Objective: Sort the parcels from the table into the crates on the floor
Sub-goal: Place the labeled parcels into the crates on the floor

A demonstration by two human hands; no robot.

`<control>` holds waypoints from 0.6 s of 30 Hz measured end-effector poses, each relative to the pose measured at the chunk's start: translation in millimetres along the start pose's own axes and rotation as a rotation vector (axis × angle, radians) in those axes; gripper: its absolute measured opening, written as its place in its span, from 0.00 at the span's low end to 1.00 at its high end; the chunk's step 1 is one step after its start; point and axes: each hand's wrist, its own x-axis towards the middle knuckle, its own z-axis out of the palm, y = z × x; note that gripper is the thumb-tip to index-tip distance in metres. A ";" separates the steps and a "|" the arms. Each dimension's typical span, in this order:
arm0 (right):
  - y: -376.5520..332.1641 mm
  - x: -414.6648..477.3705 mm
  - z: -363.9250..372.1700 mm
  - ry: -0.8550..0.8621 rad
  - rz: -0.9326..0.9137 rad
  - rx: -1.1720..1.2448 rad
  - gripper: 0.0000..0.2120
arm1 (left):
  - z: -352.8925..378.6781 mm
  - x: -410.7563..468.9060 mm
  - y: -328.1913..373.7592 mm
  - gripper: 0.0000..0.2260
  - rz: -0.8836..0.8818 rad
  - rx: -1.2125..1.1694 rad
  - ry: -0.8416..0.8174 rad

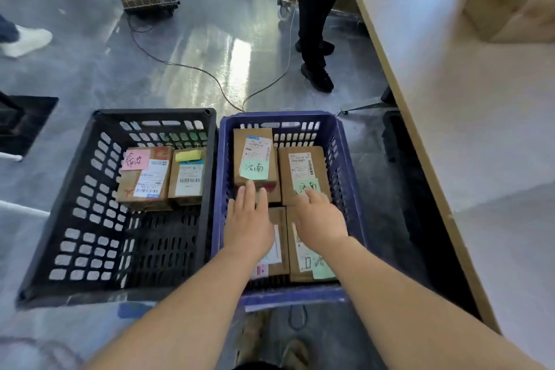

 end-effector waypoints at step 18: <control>25.3 -236.5 -61.4 0.227 0.349 -0.187 0.40 | -35.8 -160.2 89.8 0.31 0.374 0.224 0.094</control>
